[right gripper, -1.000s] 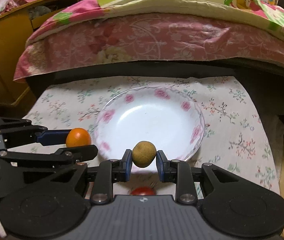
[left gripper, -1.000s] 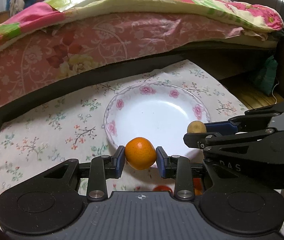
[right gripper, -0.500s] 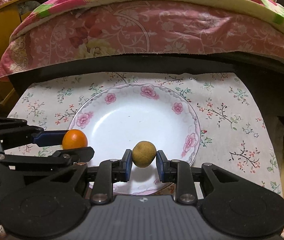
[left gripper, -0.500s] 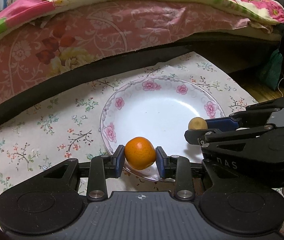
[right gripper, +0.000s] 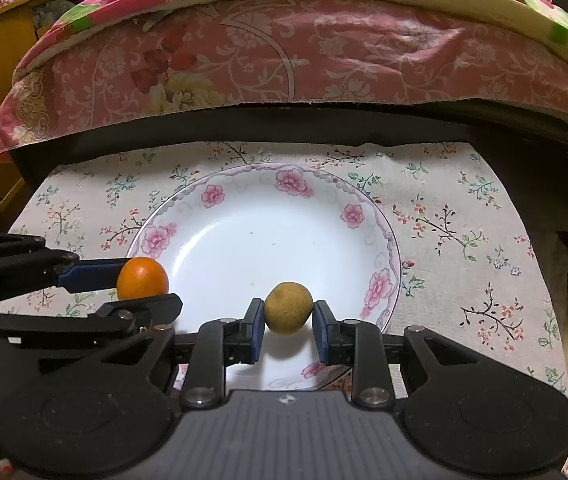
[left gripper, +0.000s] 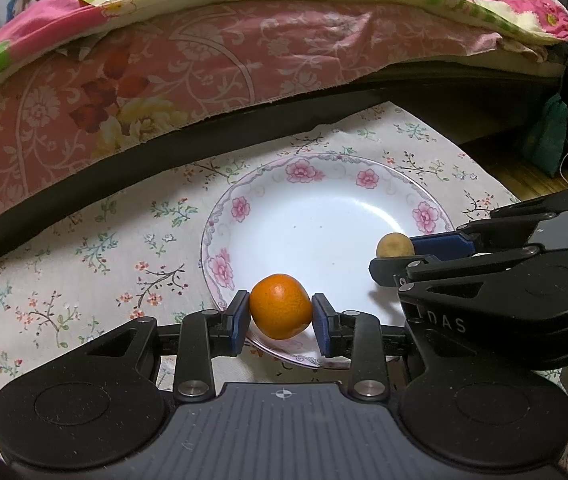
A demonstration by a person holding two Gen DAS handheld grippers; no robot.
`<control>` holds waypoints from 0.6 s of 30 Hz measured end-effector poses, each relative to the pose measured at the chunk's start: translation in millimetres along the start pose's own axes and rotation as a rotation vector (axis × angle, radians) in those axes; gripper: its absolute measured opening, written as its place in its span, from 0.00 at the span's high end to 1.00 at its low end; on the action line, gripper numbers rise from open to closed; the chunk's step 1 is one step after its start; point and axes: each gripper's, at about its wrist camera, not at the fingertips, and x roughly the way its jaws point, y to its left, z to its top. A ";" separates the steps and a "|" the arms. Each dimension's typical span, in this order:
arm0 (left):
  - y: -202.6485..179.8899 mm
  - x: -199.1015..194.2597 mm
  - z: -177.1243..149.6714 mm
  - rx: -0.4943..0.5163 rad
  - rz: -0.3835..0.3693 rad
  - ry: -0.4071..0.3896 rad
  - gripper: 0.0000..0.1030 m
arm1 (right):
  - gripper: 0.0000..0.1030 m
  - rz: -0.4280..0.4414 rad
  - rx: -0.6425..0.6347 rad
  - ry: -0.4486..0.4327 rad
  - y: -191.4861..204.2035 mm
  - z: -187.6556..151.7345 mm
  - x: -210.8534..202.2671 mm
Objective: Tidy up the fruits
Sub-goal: 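Open both grippers to drop the fruits into the white plate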
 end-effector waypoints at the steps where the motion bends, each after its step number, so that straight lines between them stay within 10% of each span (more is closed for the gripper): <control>1: -0.2 -0.3 0.0 0.002 0.003 0.000 0.59 | 0.74 0.000 0.000 -0.001 0.0 -0.2 0.1; 18: 4.3 -15.8 4.7 -0.005 0.029 -0.041 0.36 | 0.71 0.006 0.036 -0.028 -7.7 3.7 -7.6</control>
